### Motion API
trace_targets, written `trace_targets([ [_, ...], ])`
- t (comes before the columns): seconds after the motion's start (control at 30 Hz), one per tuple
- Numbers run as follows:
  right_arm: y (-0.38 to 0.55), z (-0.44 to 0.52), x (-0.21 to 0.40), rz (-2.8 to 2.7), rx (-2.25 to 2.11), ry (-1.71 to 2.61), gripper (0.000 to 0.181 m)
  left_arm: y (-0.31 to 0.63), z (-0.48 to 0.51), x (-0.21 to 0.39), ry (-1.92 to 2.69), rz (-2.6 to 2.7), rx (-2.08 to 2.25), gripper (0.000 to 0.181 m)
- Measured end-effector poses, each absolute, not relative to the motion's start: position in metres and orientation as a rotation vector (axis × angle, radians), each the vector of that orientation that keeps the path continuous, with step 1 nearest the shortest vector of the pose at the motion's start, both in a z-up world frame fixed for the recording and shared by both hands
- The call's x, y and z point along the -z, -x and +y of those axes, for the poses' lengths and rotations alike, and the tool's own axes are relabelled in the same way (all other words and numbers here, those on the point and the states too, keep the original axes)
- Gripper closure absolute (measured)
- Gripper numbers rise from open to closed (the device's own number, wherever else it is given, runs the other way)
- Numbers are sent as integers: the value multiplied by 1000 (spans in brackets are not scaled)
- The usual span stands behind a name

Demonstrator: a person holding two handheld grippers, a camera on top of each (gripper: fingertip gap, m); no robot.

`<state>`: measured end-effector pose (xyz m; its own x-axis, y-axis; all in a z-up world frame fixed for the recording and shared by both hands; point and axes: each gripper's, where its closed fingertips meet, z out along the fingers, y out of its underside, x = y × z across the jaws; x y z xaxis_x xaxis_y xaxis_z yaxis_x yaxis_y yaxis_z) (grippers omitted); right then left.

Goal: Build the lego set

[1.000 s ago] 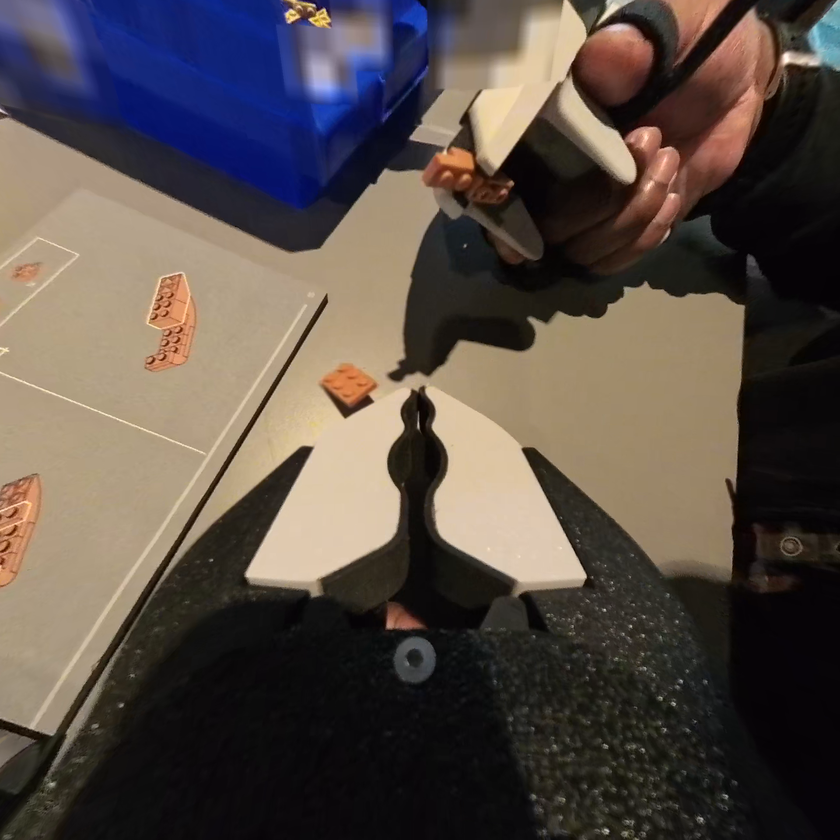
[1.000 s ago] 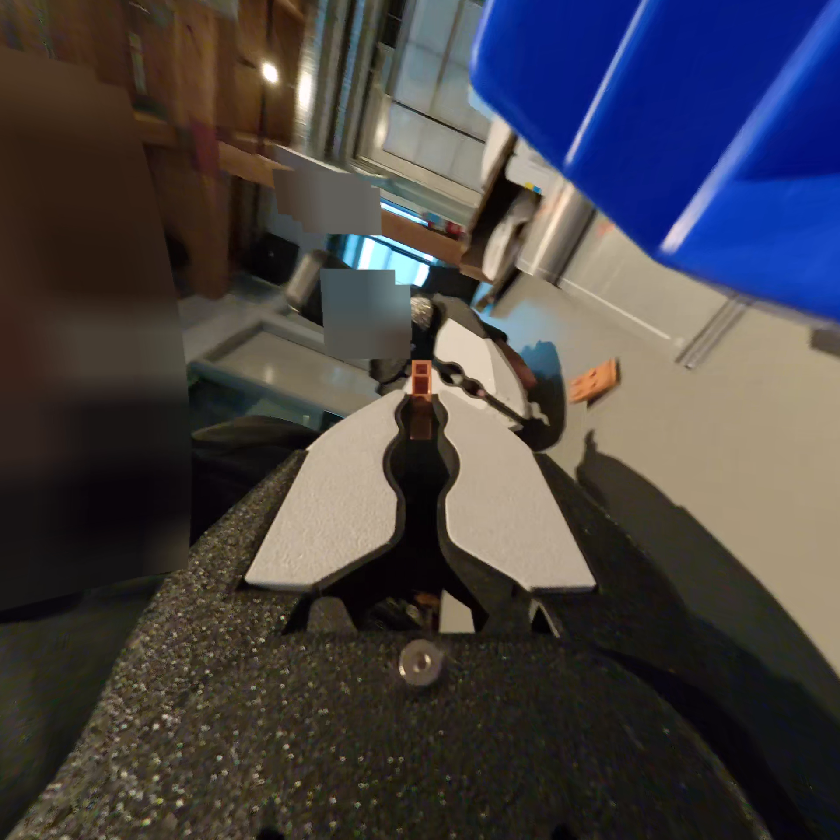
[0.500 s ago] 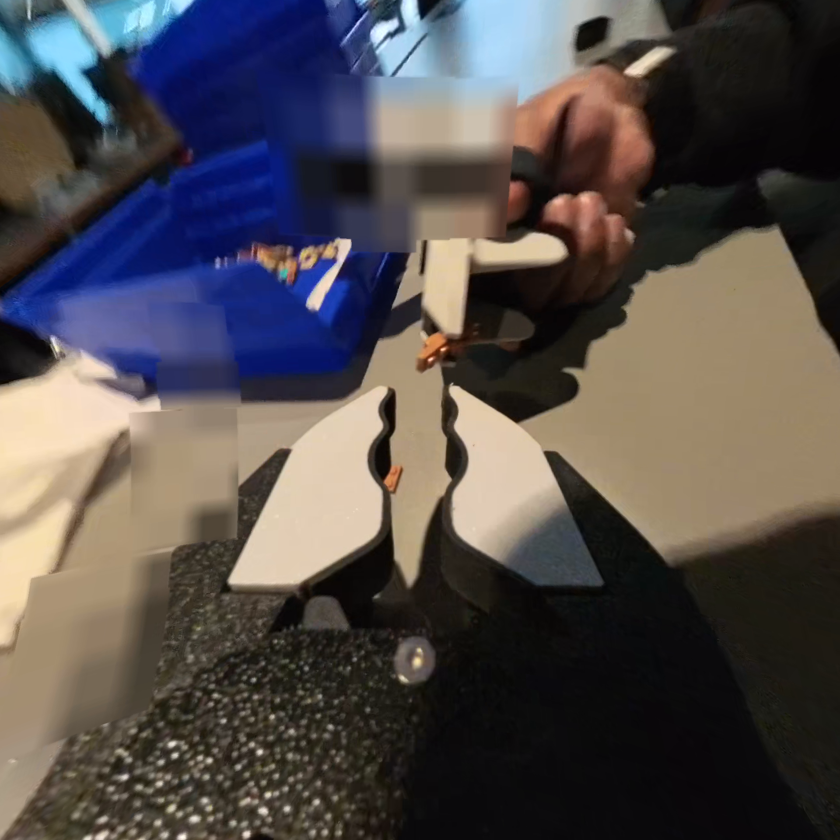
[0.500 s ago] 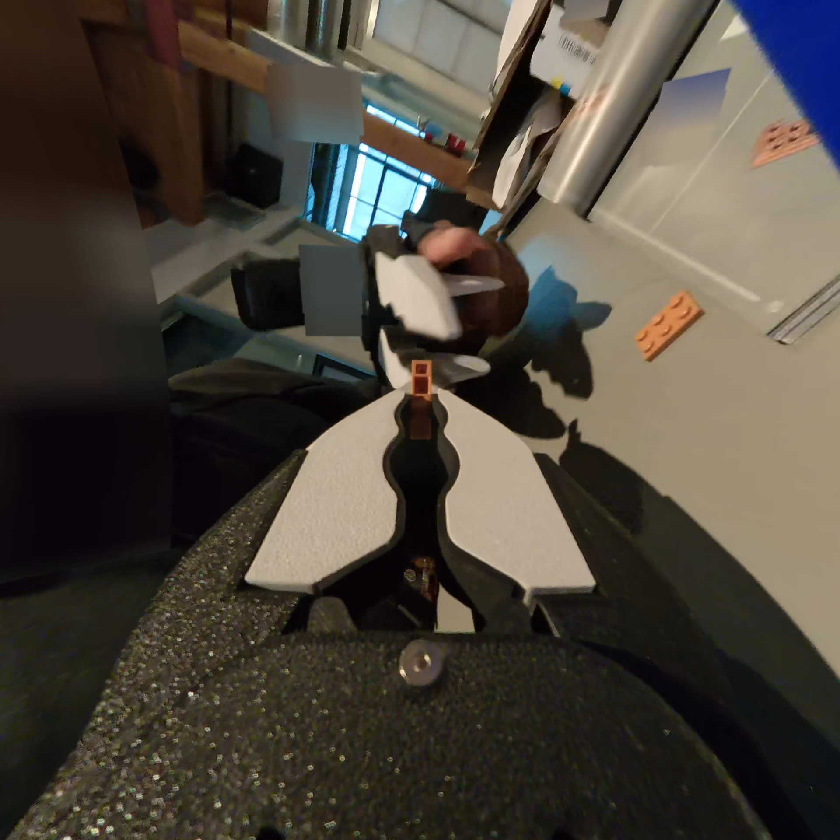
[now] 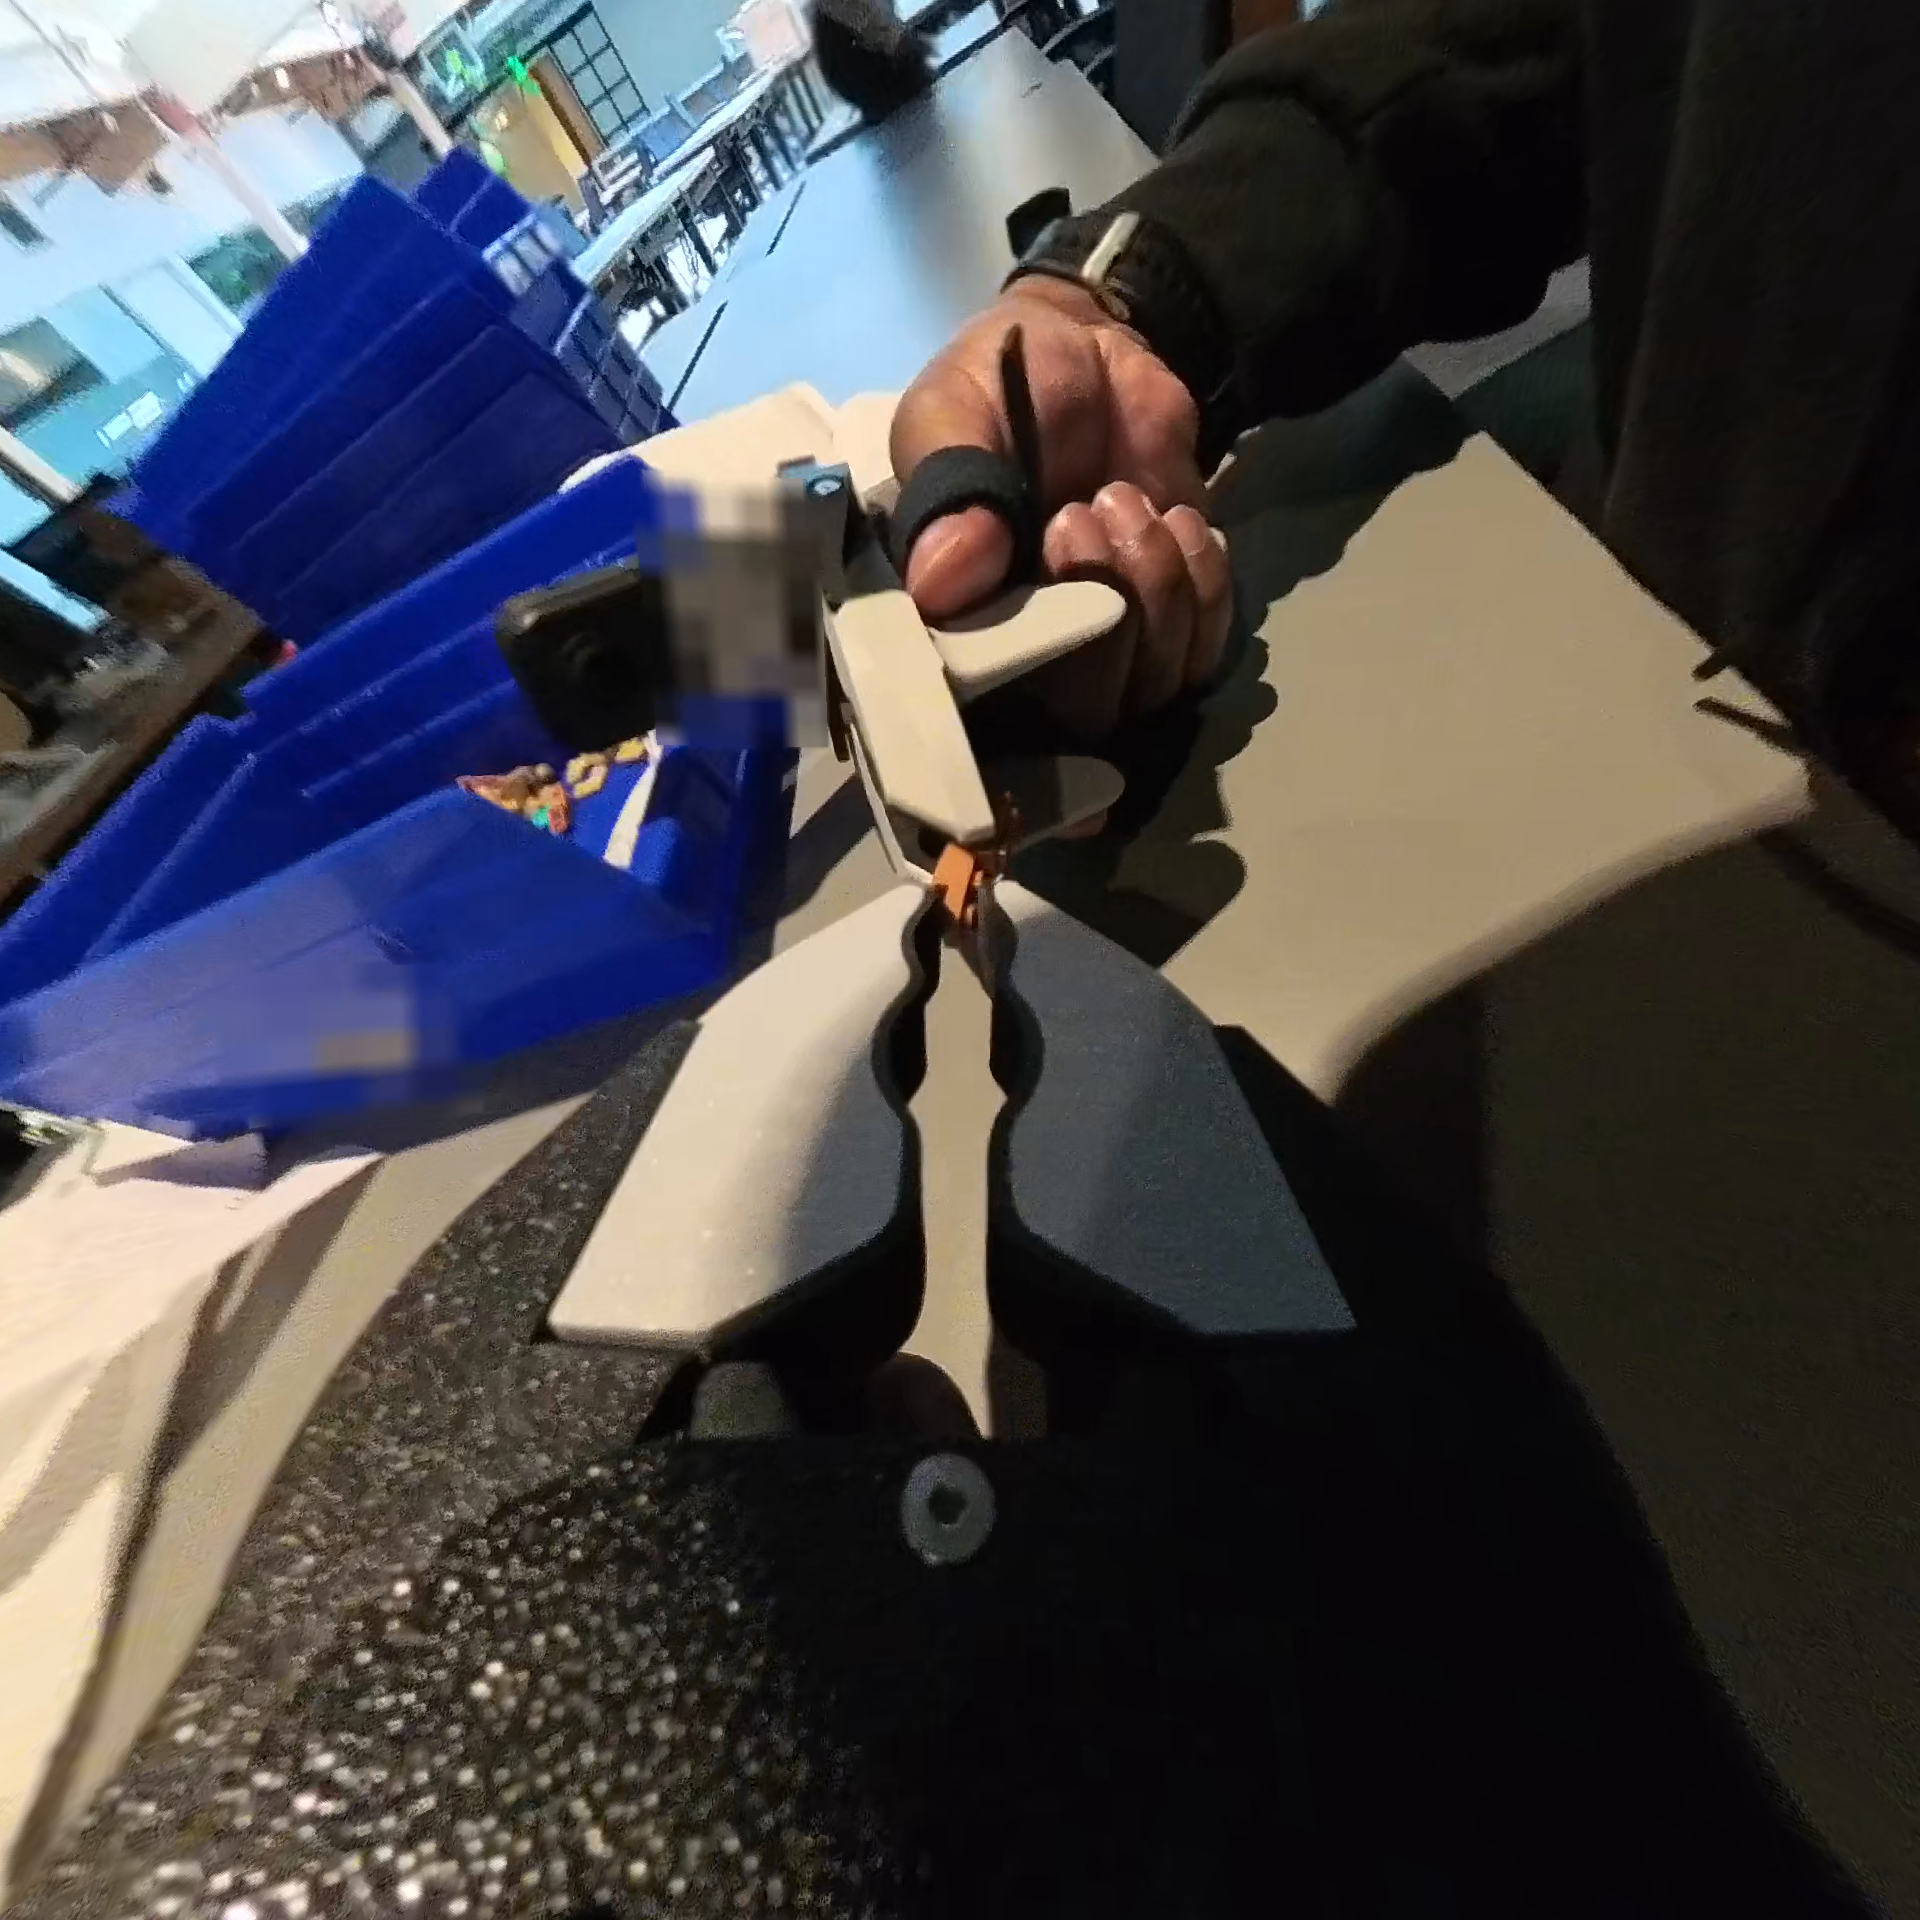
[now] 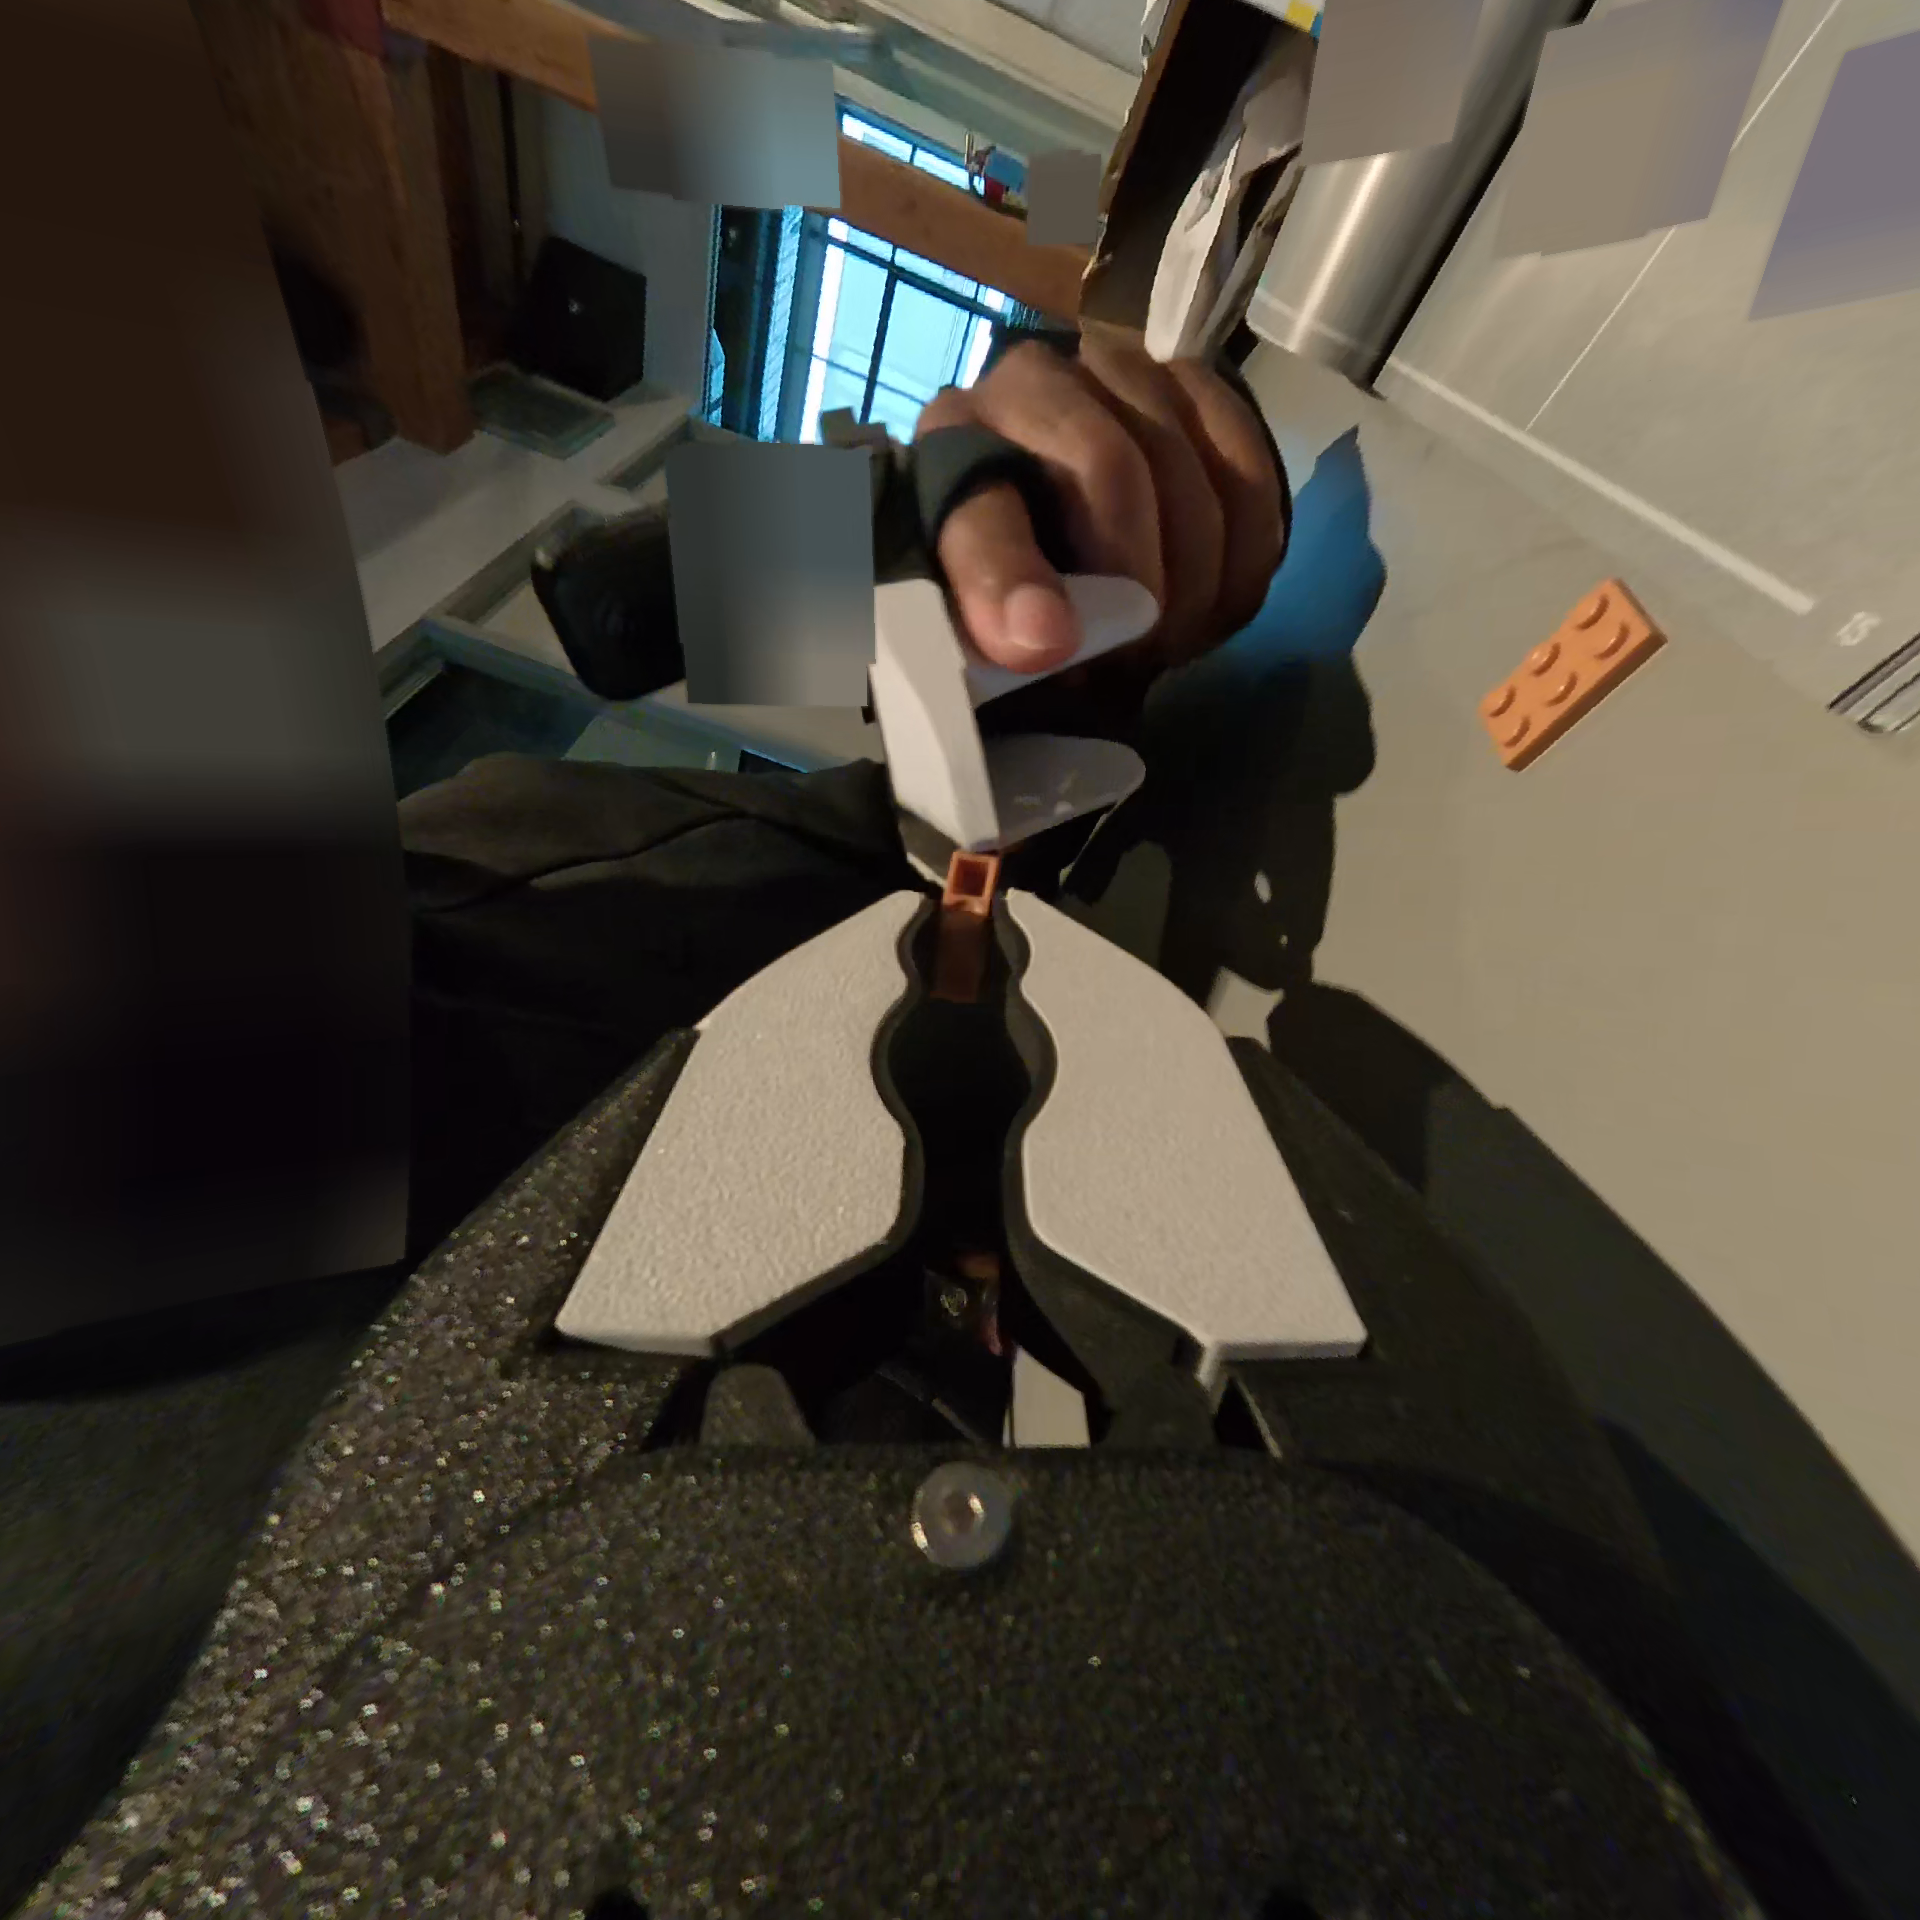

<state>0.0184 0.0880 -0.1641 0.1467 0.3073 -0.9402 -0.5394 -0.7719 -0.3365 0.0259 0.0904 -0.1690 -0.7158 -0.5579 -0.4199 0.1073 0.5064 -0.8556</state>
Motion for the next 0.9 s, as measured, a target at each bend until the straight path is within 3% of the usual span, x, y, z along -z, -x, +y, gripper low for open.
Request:
trace_targets([
  [0.23, -41, 93, 150, 43, -1282, 1734, 137, -41, 104, 174, 907, 2098, 1464, 177],
  [0.43, -54, 94, 168, -383, -537, 1839, 140, -42, 98, 176, 1715, 1882, 1943, 177],
  [0.9, -34, 86, 186, -832, -199, 1773, 162, -33, 81, 183, 1928, 1976, 2102, 176],
])
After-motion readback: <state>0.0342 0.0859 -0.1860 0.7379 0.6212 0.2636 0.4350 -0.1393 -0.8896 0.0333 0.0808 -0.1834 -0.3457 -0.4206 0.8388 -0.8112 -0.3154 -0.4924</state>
